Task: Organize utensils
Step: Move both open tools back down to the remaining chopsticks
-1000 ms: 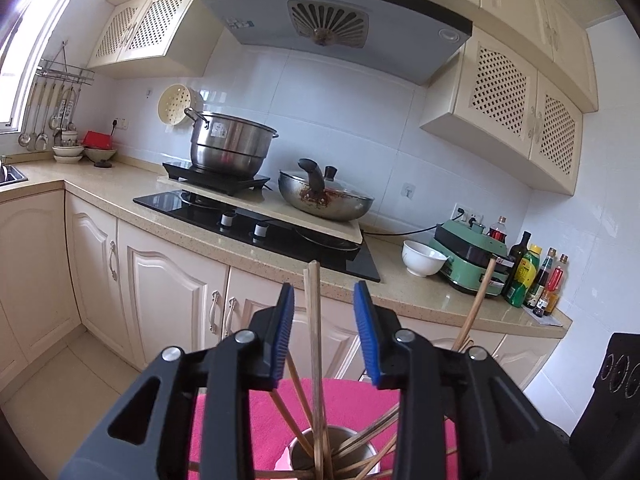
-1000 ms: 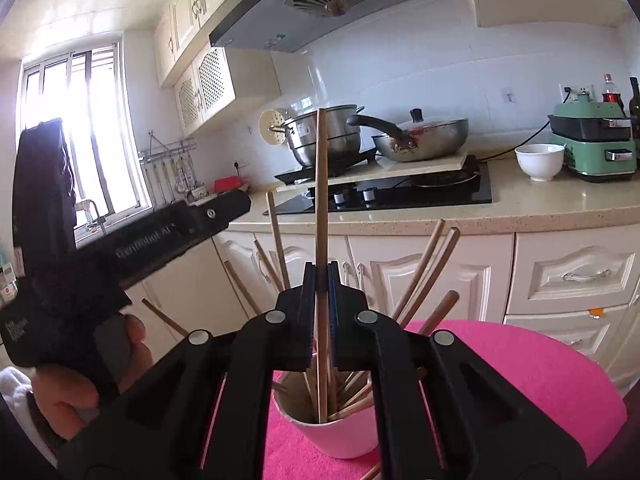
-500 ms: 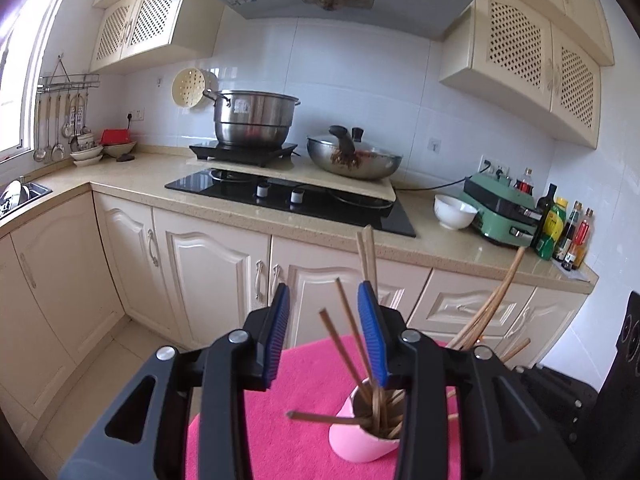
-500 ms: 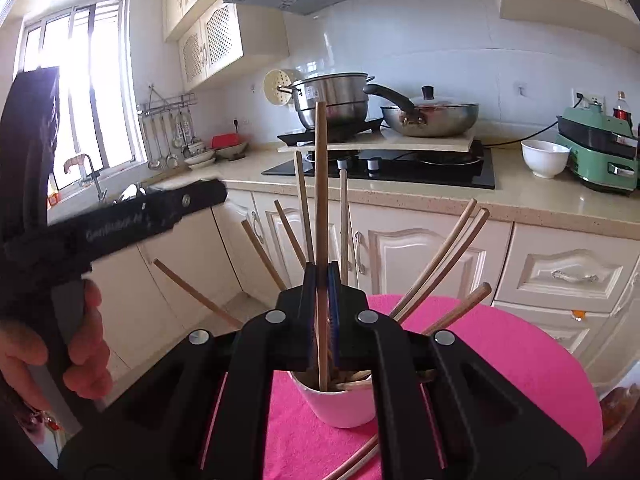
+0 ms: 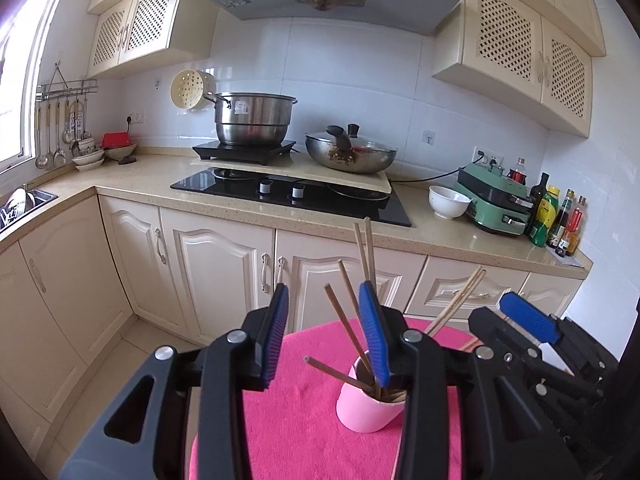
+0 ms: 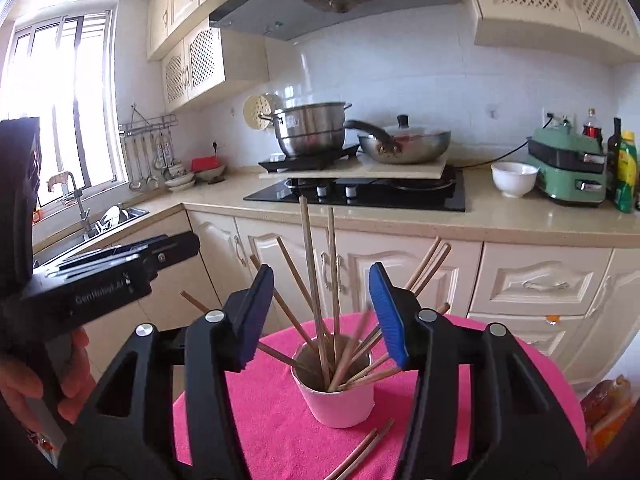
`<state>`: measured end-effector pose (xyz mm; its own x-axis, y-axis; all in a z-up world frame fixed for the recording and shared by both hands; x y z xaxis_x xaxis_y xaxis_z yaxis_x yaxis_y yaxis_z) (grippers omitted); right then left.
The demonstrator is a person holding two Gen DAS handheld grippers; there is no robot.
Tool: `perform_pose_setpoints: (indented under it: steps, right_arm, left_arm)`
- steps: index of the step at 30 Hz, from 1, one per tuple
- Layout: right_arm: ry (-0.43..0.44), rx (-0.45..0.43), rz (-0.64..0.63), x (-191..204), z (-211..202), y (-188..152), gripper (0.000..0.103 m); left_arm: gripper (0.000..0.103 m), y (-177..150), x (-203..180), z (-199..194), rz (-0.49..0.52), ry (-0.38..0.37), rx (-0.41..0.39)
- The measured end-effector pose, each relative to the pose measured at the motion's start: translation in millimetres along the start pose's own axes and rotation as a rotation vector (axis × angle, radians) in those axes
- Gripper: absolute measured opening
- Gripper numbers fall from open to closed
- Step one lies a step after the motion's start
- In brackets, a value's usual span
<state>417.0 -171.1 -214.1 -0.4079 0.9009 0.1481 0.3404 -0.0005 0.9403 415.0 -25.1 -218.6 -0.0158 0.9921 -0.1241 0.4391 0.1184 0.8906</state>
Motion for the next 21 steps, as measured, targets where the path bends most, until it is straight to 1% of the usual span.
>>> perform_pose_setpoints:
  steps: [5, 14, 18, 21]
  right_arm:
    - [-0.023, -0.043, -0.013, 8.0, -21.1, 12.1, 0.06]
    - [-0.078, -0.108, -0.01, 15.0, -63.7, 27.9, 0.065]
    - [-0.121, -0.114, -0.001, 14.2, -83.4, 25.8, 0.067]
    - [-0.154, -0.103, 0.02, 8.6, -94.6, 17.0, 0.067]
  left_arm:
    - [0.039, 1.5, -3.4, -18.4, 0.014, -0.008, -0.01]
    - [0.04, -3.6, -12.4, -44.6, 0.045, -0.015, -0.012]
    - [0.041, -13.6, -21.1, -51.1, 0.061, -0.032, 0.003]
    - [0.044, -26.0, -27.9, -49.9, 0.074, -0.045, 0.032]
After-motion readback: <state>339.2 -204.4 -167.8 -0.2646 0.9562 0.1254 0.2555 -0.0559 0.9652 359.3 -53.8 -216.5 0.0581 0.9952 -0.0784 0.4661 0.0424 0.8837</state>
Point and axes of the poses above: each gripper's, at about its wrist camera, not at the fingertips, and z roughly the way its jaws point, x to its left, y to its top, the point moved 9 cm from there along z, roughly the way its jaws point, and after that the axes turned 1 degree about -y, right-handed, at the moved point
